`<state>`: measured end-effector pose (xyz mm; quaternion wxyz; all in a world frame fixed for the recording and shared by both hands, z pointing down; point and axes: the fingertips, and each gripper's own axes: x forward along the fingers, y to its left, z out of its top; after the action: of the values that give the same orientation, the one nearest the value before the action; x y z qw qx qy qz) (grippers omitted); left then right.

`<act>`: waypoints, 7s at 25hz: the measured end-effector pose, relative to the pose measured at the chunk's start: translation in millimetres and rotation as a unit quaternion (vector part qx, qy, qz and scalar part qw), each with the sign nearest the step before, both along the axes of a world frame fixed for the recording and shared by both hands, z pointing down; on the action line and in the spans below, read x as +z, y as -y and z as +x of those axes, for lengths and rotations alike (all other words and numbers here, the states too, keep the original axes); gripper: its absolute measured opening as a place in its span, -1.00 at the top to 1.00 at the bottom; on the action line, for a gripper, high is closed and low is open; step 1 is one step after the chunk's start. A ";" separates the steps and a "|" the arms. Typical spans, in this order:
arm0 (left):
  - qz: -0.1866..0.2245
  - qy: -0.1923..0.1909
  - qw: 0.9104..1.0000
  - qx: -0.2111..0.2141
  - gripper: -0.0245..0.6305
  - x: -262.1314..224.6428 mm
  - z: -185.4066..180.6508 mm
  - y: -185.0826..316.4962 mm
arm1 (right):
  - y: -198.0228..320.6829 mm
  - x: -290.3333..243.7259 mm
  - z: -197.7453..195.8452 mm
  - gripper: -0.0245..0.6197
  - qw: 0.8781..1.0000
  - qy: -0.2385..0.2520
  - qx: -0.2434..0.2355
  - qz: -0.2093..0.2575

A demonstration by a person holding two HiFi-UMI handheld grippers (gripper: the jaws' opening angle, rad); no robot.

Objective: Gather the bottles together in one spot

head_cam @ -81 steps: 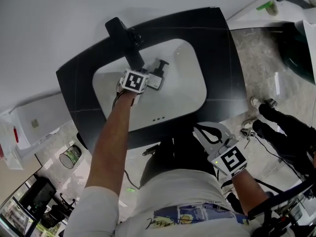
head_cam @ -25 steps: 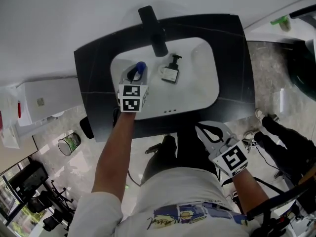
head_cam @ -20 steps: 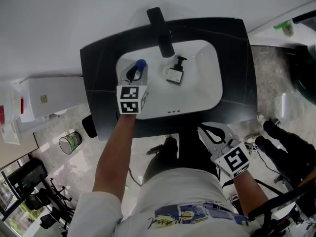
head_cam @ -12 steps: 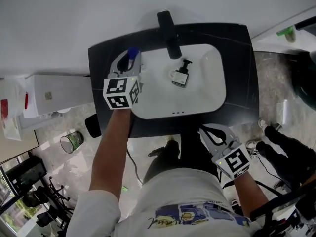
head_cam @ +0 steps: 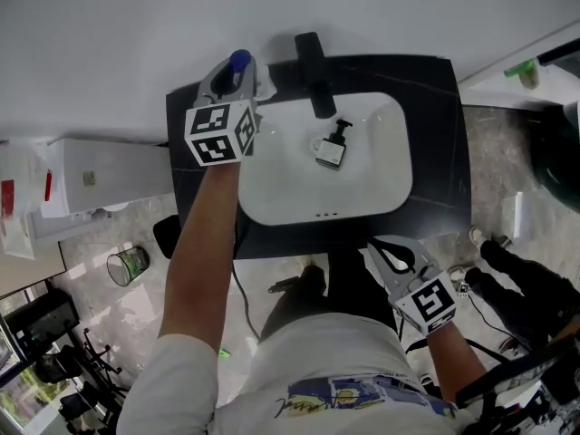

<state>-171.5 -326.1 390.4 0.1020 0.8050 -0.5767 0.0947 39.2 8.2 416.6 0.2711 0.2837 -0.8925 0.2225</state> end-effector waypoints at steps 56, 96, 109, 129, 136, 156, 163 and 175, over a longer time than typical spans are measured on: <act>-0.193 0.085 0.970 0.118 0.08 186.7 131.0 -135.0 | -8.2 1.2 9.4 0.92 0.999 0.025 0.037 0.006; -0.485 0.214 0.831 0.169 0.19 331.7 197.4 -106.8 | 21.5 14.9 61.4 0.92 0.997 0.037 0.072 -0.017; -0.343 0.153 0.912 0.167 0.24 269.9 182.2 -128.0 | 20.9 6.6 42.5 0.92 0.998 0.045 0.050 -0.004; -0.151 0.076 0.982 0.082 0.25 131.8 87.7 -129.8 | 4.7 2.3 7.7 0.92 0.999 0.033 -0.008 -0.001; -0.111 0.053 0.992 -0.007 0.25 89.2 11.9 -101.2 | 1.2 3.0 -4.0 0.92 0.999 0.034 -0.027 -0.003; -0.026 0.043 0.991 -0.126 0.25 62.1 -88.0 29.3 | 17.1 21.7 8.7 0.92 0.999 0.008 -0.032 -0.030; 0.007 0.048 0.991 -0.126 0.25 68.6 -89.4 33.9 | 21.6 26.5 14.6 0.92 0.998 -0.016 -0.037 -0.049; 0.006 0.082 0.992 -0.101 -0.03 85.4 -83.5 27.6 | 20.6 24.8 10.0 0.92 0.997 -0.033 -0.052 -0.049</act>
<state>-255.0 -353.7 475.8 0.0587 0.7329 -0.6619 0.1457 49.2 -12.4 441.4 0.3247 0.2309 -0.8848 0.2419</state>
